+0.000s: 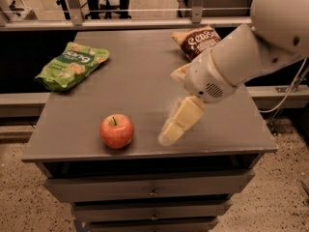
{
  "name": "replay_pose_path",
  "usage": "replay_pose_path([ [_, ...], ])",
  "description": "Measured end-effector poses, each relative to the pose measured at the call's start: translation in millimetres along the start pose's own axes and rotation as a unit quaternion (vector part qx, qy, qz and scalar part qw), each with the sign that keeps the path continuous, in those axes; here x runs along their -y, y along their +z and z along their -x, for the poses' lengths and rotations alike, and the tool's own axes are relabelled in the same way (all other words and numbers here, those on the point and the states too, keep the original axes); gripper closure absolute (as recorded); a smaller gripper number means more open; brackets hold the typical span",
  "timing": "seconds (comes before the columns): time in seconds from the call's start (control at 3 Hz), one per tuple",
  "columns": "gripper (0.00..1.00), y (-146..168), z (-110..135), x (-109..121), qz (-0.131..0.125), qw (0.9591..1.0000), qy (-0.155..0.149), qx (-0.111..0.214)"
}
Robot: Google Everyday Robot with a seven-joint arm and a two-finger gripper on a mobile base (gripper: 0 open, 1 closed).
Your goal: Move apple near brown chip bag
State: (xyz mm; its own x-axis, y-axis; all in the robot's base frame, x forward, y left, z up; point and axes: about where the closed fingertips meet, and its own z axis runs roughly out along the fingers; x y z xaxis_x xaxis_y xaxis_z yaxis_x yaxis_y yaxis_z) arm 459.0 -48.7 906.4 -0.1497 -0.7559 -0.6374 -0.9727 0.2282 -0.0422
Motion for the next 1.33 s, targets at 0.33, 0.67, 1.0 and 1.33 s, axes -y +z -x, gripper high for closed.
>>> replay_pose_path([
  [0.33, 0.0, 43, 37, -13, 0.03, 0.9963, 0.003, 0.081],
  [0.67, 0.0, 73, 62, -30, 0.049, 0.9897, -0.001, 0.135],
  [1.0, 0.0, 94, 71, -44, 0.06, 0.9857, -0.005, 0.157],
  [1.33, 0.0, 108, 71, -52, 0.064, 0.9841, -0.005, 0.166],
])
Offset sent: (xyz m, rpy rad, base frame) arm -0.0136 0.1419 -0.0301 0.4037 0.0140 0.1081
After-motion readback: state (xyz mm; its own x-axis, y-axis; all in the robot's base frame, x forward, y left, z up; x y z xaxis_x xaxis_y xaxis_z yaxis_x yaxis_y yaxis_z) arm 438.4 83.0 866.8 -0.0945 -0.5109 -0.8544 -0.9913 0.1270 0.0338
